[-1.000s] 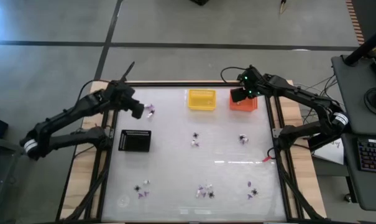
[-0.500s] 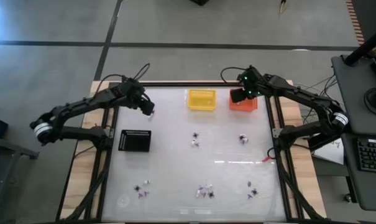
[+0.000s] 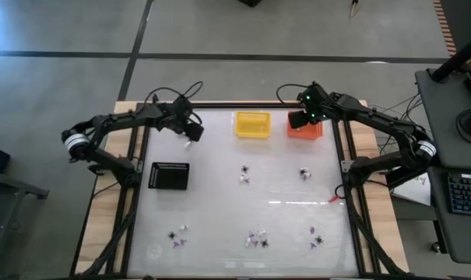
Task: Sort Halloween decoration
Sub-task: Put the purple witch hat toy into the black bin
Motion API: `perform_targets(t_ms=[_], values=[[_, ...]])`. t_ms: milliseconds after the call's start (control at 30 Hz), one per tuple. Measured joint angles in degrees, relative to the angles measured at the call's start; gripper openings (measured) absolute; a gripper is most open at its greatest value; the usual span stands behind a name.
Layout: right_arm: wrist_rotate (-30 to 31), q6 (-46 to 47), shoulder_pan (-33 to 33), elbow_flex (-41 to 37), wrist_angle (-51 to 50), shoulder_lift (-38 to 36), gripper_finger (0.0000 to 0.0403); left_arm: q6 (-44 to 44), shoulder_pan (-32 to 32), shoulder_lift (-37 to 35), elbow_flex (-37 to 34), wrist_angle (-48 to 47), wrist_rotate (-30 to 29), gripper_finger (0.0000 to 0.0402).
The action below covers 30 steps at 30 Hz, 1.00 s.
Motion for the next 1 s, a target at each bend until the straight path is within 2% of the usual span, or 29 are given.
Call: perform_targets(t_ms=[267,567,1000], values=[[-0.42,-0.02,0.01,-0.02,-2.89,0.00,0.0136,3.27,1.79,5.60,5.57,-6.54,-1.66,0.0148],[-0.39,0.00,0.02,-0.02,-3.65,0.00,0.0132,4.00,2.91,9.03,5.89,-8.02,1.85,0.0148],[-0.37,0.92,0.01,-0.02,-3.58,0.00,0.0136,5.71,3.04,11.66,5.89,-5.88,1.92,0.0148]])
